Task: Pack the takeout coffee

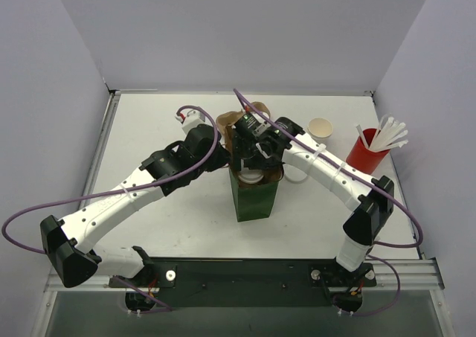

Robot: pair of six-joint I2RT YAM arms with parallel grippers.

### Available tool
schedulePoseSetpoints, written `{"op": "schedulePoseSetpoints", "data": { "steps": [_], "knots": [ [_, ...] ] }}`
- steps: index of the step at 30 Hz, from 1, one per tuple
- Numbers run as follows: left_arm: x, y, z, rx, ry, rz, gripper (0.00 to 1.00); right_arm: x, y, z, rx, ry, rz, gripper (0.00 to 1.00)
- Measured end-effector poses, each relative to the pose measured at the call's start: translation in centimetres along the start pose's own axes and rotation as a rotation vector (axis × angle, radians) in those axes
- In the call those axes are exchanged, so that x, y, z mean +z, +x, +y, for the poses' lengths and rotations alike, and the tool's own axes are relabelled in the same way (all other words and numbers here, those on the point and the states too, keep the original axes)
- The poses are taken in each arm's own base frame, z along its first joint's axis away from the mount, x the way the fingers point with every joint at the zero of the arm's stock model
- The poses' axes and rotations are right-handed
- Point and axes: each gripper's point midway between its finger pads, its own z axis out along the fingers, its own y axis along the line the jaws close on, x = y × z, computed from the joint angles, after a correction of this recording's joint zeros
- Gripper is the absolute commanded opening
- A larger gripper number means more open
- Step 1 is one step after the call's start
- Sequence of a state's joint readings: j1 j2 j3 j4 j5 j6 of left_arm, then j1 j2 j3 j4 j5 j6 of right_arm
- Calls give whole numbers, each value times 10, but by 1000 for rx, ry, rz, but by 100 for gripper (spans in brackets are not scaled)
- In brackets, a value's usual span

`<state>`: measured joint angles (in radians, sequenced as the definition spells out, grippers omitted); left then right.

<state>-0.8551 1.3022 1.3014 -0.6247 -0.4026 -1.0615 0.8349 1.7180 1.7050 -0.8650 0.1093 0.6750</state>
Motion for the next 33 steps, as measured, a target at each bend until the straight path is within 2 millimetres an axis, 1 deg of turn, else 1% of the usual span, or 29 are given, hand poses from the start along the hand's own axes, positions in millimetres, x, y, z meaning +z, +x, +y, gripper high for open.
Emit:
{"op": "schedulePoseSetpoints", "data": {
  "steps": [5,14,26,33],
  "knots": [
    [0,0,3,40,1,7,0,3,6,-2,-34,21,15,61],
    [2,2,10,72,-16,13,0,4,8,-5,-60,30,24,61],
    [2,3,10,78,-14,17,0,7,13,-5,-94,24,46,61],
    [0,2,7,71,1,27,0,17,19,-5,-102,36,78,61]
  ]
}}
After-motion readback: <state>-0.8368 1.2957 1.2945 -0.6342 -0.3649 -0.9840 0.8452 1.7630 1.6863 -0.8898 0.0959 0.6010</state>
